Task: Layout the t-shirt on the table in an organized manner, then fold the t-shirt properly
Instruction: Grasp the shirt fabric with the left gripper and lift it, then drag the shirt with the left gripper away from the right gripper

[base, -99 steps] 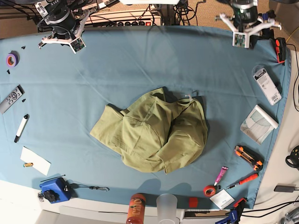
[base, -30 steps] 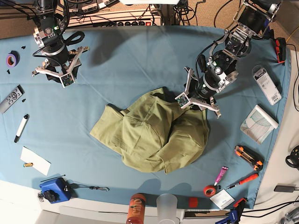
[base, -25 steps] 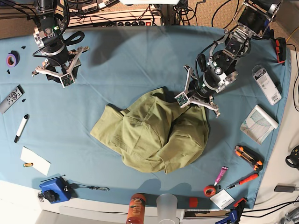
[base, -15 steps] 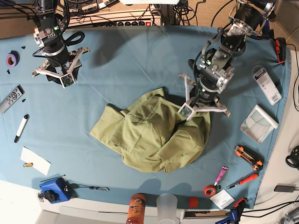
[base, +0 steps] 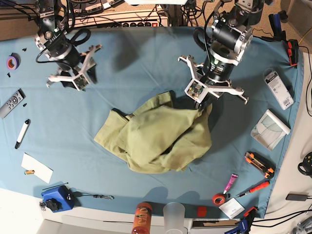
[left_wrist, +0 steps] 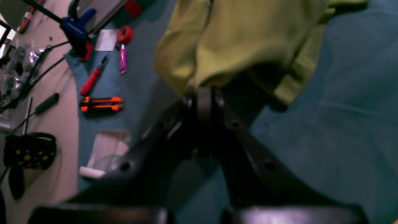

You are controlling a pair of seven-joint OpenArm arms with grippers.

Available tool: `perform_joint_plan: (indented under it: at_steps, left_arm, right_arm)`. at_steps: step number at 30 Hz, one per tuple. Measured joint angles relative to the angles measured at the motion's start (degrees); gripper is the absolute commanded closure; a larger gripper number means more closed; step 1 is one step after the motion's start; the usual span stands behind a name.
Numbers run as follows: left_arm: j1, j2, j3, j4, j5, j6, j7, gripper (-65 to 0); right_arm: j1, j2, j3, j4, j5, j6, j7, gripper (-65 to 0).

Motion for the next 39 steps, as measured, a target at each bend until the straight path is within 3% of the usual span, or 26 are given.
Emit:
perform_joint_plan:
  at_steps: [7,12,19,27,31,36,39]
  left_arm:
    - [0.0,0.0,0.0,0.0,0.2,-0.4,-0.5,0.0]
    - [0.5,0.1,-1.6,0.0,0.0,-0.4,-1.0,0.0]
    - [0.5,0.2,-11.5,0.0,-3.4,-0.4,-2.0,0.0]
    - [0.7,0.2,-14.1,0.0,-4.9,-0.4,-2.0,0.0]
    - [0.7,0.2,-15.3,0.0,-2.2,-0.7,-3.5,0.0]
    - [-1.4,0.2,-21.7,-7.0,-5.9,-0.6,-6.7,0.0]
    - [-3.8,0.3,-24.0,-13.2,-9.1,-4.5,-6.5,0.0]
  right_arm:
    - [9.0,-6.3,-0.2,0.0,1.0,5.1,1.0,-23.6]
    - [13.0,-6.5,-4.5,-1.8,1.0,4.9,1.0,-23.6]
    - [21.9,-6.7,-12.7,-17.5,0.7,3.8,1.1,-23.6]
    - [32.9,-14.5,-15.4,-30.2,0.9,4.4,1.9,-23.6]
    - [37.3,-17.1,-16.9,-35.2,0.6,4.0,1.8,-23.6]
    - [40.0,-18.1,-16.4,-35.3,1.0,4.3,0.2,-23.6]
    - [40.8,-18.1,-13.9,-35.2,1.0,3.5,-2.7,-23.6]
